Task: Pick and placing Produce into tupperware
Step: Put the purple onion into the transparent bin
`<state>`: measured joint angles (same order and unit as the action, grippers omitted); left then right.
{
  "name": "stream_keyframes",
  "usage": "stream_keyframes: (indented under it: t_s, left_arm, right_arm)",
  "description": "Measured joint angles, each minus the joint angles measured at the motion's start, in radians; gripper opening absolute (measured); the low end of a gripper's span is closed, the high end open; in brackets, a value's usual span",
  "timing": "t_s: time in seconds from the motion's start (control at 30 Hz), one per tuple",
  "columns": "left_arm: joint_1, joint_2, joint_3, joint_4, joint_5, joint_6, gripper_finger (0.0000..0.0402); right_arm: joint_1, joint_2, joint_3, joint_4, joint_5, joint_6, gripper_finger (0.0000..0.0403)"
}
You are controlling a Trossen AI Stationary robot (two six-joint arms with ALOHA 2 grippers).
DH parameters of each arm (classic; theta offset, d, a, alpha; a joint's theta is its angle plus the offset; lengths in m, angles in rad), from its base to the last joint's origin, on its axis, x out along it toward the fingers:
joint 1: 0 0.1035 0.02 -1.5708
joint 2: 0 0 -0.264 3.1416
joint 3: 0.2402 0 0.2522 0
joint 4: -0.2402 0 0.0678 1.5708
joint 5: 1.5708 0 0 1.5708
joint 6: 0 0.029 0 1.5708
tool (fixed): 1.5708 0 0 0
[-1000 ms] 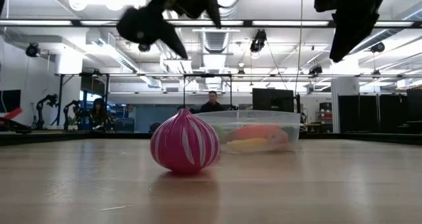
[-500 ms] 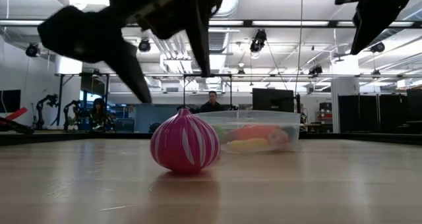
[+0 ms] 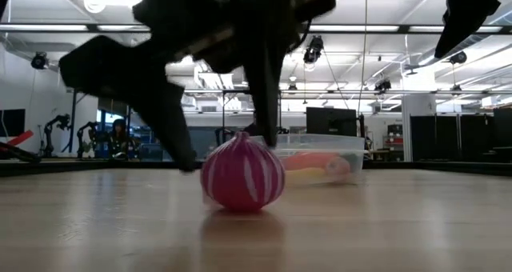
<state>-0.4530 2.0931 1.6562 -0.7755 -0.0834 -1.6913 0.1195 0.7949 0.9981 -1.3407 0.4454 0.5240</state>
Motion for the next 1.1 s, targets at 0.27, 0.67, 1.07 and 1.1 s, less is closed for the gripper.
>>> stream_keyframes:
  t_s: [0.27,0.67,1.07,1.1]
  left_arm:
    - [0.008,0.014,-0.005,-0.001,-0.002,-0.004,0.0264]
    - [0.056,0.014,-0.028,0.0,-0.027,0.031,0.0264]
    - [0.063,0.015,-0.049,0.007,-0.026,0.077,0.0264]
    - [0.063,0.015,-0.05,0.007,-0.026,0.083,0.0264]
  right_arm:
    - [0.0,0.009,0.0,0.002,0.0,0.0,0.0231]
    - [0.0,0.024,-0.002,0.016,0.001,-0.002,0.0231]
    - [0.0,0.026,-0.002,0.016,0.001,-0.004,0.0231]
    - [0.0,0.026,-0.002,0.016,0.001,-0.004,0.0231]
